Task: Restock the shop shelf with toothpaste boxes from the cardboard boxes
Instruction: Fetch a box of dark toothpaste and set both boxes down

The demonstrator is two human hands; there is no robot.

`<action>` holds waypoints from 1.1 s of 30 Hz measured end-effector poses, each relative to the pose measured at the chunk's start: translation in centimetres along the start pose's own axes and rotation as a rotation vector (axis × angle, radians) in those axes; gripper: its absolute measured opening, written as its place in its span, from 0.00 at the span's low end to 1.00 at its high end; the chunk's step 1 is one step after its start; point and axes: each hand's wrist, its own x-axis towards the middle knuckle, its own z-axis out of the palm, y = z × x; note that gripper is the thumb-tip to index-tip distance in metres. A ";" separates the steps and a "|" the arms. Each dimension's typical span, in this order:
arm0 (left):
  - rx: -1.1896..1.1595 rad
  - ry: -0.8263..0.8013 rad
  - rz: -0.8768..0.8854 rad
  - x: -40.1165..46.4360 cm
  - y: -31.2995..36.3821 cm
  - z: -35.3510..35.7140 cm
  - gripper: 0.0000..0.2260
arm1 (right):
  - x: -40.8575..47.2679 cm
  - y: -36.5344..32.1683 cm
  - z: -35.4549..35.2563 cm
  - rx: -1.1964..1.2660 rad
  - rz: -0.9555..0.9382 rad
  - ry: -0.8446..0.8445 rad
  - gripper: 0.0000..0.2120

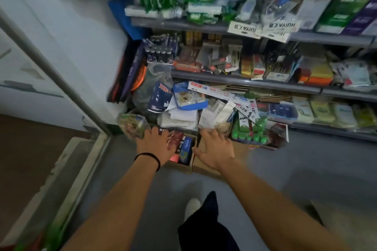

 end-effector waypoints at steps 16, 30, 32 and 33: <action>-0.148 -0.264 -0.134 31.3 -7.6 24.2 0.25 | 25.5 4.0 25.7 0.400 0.417 -0.232 0.29; -0.812 -0.303 -0.534 41.0 -15.3 43.8 0.27 | 32.8 4.4 46.1 1.127 0.877 -0.011 0.26; -0.860 -0.278 -0.502 41.0 -15.5 44.5 0.27 | 32.9 4.5 47.2 1.142 0.851 0.037 0.23; -0.899 -0.266 -0.489 41.0 -15.6 44.8 0.27 | 32.9 4.5 47.4 1.141 0.835 0.062 0.22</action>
